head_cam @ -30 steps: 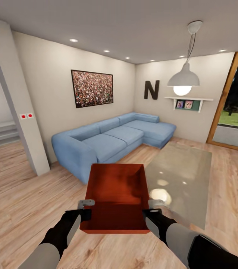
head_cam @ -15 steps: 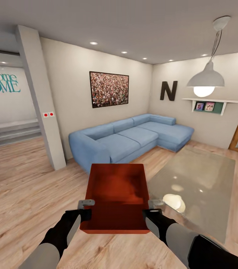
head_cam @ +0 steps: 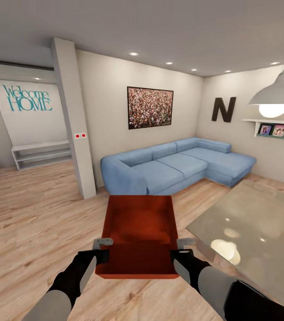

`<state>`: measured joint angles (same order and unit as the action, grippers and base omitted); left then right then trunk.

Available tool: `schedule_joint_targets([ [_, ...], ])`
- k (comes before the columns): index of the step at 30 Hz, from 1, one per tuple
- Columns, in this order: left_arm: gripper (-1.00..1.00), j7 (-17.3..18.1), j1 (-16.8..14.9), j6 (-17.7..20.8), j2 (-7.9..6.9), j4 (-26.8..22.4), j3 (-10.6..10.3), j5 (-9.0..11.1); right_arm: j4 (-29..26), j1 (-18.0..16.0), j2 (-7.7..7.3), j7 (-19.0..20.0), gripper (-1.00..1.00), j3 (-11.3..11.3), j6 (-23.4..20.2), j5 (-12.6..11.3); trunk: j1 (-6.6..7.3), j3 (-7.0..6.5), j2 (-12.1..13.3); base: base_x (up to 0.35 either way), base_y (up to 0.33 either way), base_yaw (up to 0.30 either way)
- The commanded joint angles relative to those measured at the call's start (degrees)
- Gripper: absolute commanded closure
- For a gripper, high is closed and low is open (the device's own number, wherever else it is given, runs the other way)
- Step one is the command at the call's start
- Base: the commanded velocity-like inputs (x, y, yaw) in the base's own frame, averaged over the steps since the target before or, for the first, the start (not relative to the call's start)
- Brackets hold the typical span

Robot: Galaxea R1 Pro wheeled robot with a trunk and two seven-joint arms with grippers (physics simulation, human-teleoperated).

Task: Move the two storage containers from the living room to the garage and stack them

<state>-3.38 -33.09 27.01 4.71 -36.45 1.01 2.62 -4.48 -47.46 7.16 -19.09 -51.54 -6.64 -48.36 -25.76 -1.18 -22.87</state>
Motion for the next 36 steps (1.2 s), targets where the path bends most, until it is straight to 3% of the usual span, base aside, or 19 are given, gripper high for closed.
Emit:
schedule_joint_targets([
  [1, 1.0, -0.5, -0.04, 0.33, 0.04, -0.2, 0.18, -0.69, 0.88, 0.0, -0.04, -0.86, 1.0, -1.02, -0.4, -0.69, -0.02, 0.0, -0.05, 0.0, 0.0, 0.269],
  [36, 1.0, -0.49, -0.04, 0.33, 0.06, -0.2, 0.22, -0.69, 0.88, 0.0, -0.13, -0.86, 1.0, -1.02, -0.4, -0.69, -0.02, -0.84, -0.05, 0.0, 0.0, 0.269],
])
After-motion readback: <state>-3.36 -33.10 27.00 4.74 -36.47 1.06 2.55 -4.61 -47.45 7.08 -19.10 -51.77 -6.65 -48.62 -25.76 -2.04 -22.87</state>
